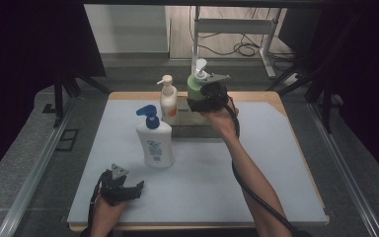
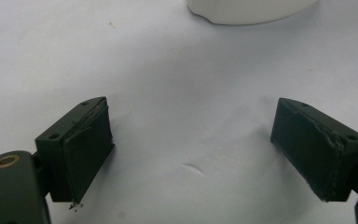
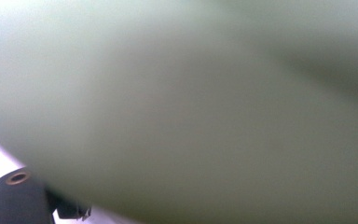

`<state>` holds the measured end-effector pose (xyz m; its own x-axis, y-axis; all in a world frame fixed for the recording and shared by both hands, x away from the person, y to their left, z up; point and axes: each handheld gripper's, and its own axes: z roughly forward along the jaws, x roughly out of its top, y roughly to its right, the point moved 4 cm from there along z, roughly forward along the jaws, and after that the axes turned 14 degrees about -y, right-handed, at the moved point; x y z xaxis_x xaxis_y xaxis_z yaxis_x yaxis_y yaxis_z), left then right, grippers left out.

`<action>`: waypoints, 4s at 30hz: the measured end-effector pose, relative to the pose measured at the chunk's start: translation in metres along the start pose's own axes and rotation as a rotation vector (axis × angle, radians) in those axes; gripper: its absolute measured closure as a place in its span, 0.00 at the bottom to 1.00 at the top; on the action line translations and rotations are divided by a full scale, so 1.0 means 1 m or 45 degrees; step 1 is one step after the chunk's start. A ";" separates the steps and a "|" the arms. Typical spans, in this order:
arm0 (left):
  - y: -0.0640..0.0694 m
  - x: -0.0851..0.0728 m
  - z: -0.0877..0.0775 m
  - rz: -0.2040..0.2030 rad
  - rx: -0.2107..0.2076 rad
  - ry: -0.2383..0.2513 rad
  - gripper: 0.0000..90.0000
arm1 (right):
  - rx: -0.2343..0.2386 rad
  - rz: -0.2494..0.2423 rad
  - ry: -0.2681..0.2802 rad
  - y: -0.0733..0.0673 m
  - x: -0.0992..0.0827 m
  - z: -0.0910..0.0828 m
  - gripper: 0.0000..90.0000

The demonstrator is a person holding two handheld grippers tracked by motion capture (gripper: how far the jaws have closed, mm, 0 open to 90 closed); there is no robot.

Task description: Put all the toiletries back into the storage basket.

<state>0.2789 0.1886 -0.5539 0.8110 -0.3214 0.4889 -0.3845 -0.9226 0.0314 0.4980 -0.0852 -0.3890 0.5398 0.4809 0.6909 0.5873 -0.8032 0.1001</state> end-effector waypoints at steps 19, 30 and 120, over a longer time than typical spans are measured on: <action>0.000 0.000 0.000 0.001 0.000 -0.003 0.13 | 0.068 0.028 -0.094 0.004 -0.012 0.029 0.13; 0.000 0.000 0.000 0.003 0.000 -0.003 0.13 | 0.120 0.050 -0.128 0.004 -0.017 0.036 0.13; 0.000 0.000 0.000 0.002 0.001 -0.002 0.13 | 0.198 0.047 -0.179 0.027 -0.075 0.021 0.31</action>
<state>0.2788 0.1887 -0.5539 0.8110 -0.3230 0.4878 -0.3852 -0.9224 0.0297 0.4861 -0.1355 -0.4536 0.6352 0.5049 0.5844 0.6455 -0.7625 -0.0429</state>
